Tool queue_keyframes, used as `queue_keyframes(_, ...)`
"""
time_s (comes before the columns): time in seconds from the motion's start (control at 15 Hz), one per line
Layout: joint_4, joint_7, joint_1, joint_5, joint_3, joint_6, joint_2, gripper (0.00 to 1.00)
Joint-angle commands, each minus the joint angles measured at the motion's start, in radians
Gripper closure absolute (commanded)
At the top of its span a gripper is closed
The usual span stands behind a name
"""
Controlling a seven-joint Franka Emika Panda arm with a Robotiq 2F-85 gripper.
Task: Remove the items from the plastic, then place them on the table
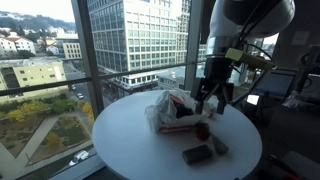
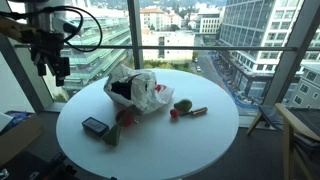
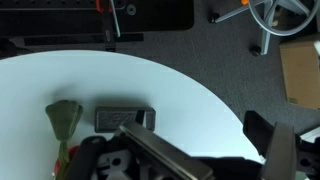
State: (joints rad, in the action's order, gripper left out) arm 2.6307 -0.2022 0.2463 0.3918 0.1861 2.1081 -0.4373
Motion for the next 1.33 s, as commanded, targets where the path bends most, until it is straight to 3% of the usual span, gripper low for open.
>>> queue_keyframes(0.0,-0.003,0.002,-0.006,0.002,0.005,-0.004,-0.001,0.0)
queue_keyframes(0.67,-0.005,0.002,-0.006,0.002,0.005,-0.004,-0.001,0.0)
queue_keyframes(0.8,-0.018,-0.047,-0.034,-0.022,0.021,0.061,0.092,0.0)
queue_keyframes(1.0,-0.066,-0.114,-0.089,-0.144,0.047,0.238,0.238,0.0)
queue_keyframes(1.2,-0.153,-0.239,-0.16,-0.397,0.048,0.392,0.404,0.0)
queue_keyframes(1.27,-0.174,-0.286,-0.253,-0.482,0.116,0.416,0.433,0.0)
